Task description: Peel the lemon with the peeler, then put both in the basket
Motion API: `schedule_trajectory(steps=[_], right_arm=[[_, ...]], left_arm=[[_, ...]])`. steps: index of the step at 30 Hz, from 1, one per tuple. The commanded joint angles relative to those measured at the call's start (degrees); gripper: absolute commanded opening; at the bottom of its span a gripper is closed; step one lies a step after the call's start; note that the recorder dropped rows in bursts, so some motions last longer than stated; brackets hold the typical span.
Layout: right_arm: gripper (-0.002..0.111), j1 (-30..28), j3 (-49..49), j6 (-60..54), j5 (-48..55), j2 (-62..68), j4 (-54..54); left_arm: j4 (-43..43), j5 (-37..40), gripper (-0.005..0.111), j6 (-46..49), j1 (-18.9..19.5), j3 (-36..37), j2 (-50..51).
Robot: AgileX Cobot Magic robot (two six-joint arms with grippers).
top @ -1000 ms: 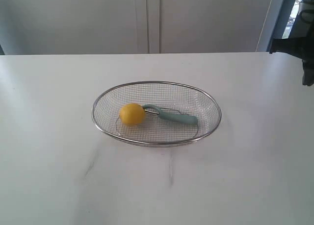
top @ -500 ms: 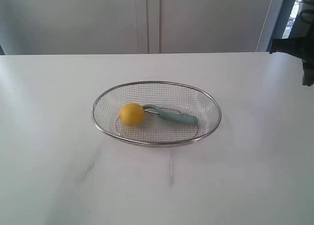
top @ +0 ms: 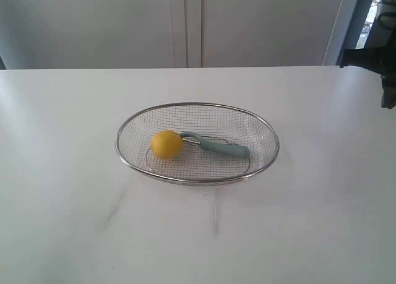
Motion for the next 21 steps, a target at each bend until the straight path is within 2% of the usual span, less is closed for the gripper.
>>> schedule_trajectory(steps=[1, 6, 9, 11, 16, 21], right_arm=[[0.0, -0.3, -0.3, 0.0, -0.3, -0.4, -0.3], [0.0, -0.3, -0.3, 0.0, -0.3, -0.4, -0.3], [0.0, -0.3, -0.3, 0.0, -0.3, -0.4, -0.3], [0.0, -0.3, -0.3, 0.0, -0.6, -0.4, -0.3], [0.0, -0.3, -0.3, 0.0, -2.4, -0.4, -0.3], [0.0, -0.3, -0.3, 0.0, -3.0, -0.4, -0.3]], left_arm=[[-0.3, -0.2, 0.0, 0.0, 0.2, 4.2, -5.1], [0.1, -0.1, 0.0, 0.0, 0.2, 8.5, -11.1], [0.1, 0.4, 0.0, 0.0, 0.2, 8.8, -14.7], [0.5, 4.0, 0.0, 0.0, 0.2, 8.8, -14.9], [0.8, 4.6, 0.0, 0.0, 3.0, 8.8, -14.9], [0.8, 4.6, 0.0, 0.0, 3.1, 8.8, -14.9]])
